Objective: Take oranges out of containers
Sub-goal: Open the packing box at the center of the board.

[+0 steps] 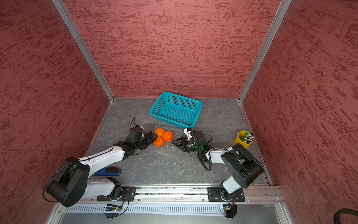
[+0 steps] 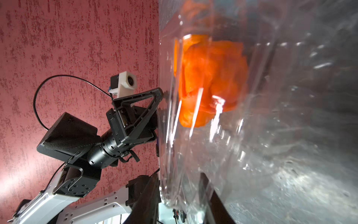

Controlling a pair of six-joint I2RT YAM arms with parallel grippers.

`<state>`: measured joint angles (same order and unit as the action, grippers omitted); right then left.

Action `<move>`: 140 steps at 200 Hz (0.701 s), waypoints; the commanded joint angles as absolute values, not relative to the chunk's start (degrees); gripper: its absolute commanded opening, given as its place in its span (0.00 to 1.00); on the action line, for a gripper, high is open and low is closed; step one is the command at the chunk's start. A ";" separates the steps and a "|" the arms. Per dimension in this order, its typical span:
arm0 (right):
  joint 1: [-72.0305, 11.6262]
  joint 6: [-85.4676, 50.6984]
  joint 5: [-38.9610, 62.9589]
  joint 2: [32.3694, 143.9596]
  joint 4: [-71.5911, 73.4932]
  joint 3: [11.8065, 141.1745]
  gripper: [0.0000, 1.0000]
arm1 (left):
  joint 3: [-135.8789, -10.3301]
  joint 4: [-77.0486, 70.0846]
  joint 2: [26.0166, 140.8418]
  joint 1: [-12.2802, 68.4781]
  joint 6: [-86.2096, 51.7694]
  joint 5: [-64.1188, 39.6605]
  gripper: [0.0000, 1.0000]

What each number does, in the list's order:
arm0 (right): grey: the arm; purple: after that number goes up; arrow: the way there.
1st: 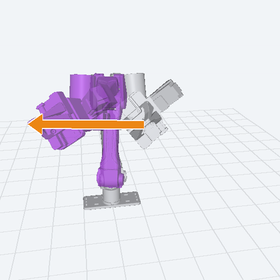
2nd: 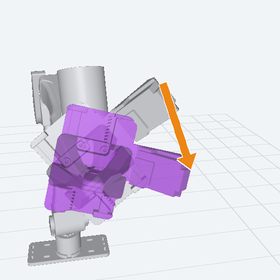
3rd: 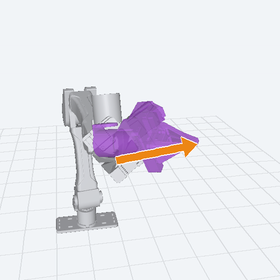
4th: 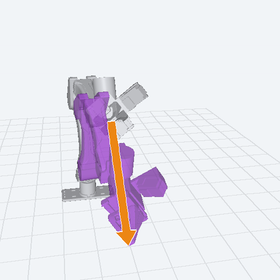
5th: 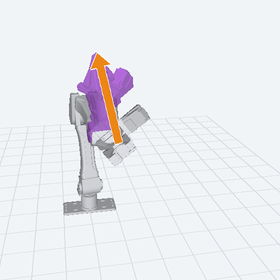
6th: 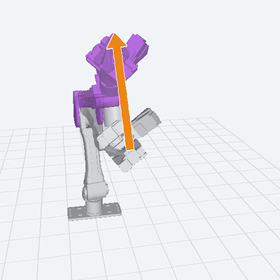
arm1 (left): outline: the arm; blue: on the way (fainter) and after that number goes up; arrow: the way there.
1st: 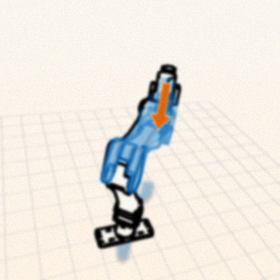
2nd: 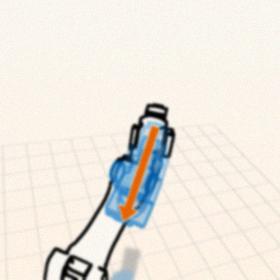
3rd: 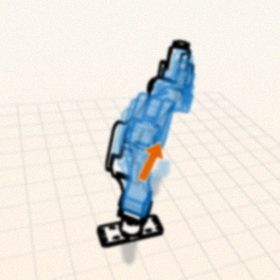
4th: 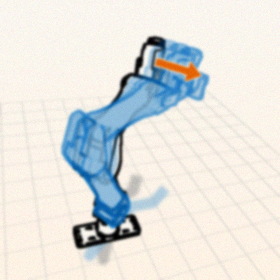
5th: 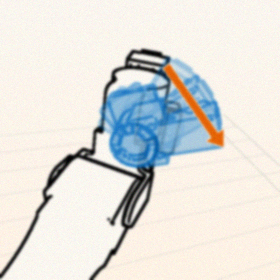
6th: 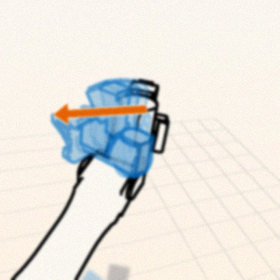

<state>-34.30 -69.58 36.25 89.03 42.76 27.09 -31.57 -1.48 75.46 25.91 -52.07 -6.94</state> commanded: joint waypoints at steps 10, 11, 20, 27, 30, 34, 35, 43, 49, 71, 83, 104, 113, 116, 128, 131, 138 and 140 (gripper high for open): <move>-35.51 -71.73 37.10 87.89 49.84 26.30 0.24 | -31.55 2.26 76.99 27.77 -51.77 -7.56 0.78; -35.51 -71.81 37.09 87.98 49.92 26.29 0.24 | -31.55 2.32 76.95 27.77 -51.77 -7.51 0.78; -35.51 -72.37 37.01 88.47 50.71 25.97 0.19 | -31.55 2.63 76.63 27.77 -51.57 -7.40 0.79; -35.51 -72.84 37.00 88.87 51.14 25.83 0.17 | -31.55 2.95 76.34 27.77 -51.51 -7.31 0.79; -35.51 -73.07 37.02 89.01 51.29 25.76 0.16 | -31.55 3.13 76.21 27.84 -51.46 -7.08 0.79; -35.51 -73.29 37.00 89.28 51.30 25.68 0.16 | -31.55 3.32 75.93 27.94 -51.42 -6.87 0.79; -35.51 -73.38 37.05 89.29 51.32 25.67 0.16 | -31.55 3.37 75.89 27.99 -51.42 -6.82 0.79; -35.59 -74.20 37.04 89.69 51.68 25.58 0.16 | -31.40 3.47 75.48 28.19 -51.29 -6.41 0.79; -35.60 -74.79 36.99 89.86 51.92 25.53 0.16 | -31.30 3.56 75.25 28.36 -51.24 -6.25 0.79; -35.68 -78.14 36.74 90.48 52.51 25.58 0.16 | -31.03 3.77 75.38 29.36 -51.45 -5.32 0.79; -35.77 -80.88 36.64 90.76 53.35 25.66 0.16 | -31.16 4.25 75.50 31.07 -51.60 -3.56 0.79; -35.97 -85.15 36.57 91.92 56.88 25.58 0.19 | -32.64 6.82 75.71 35.11 -50.79 1.40 0.79; -36.05 -86.17 36.55 92.19 57.65 25.66 0.20 | -33.47 8.29 75.98 36.93 -50.30 3.47 0.79; -36.18 -86.40 36.57 92.32 57.63 25.66 0.21 | -33.83 8.79 76.06 37.51 -50.16 4.34 0.79; -36.21 -86.96 36.24 92.16 57.57 25.66 0.27 | -35.12 10.78 76.22 39.70 -49.39 7.17 0.79; -36.20 -87.05 36.15 92.07 57.57 25.59 0.28 | -35.40 11.23 76.31 40.33 -49.30 7.87 0.79; -36.21 -87.19 35.89 91.82 57.35 25.51 0.30 | -35.97 12.38 76.45 41.56 -48.94 9.38 0.79; -36.21 -87.25 35.73 91.73 57.25 25.49 0.31 | -36.08 12.63 76.48 41.88 -48.91 9.75 0.79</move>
<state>-34.85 -83.18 36.23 92.16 50.39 24.58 -34.61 3.86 75.05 35.97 -51.83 8.80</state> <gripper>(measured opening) 0.280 0.792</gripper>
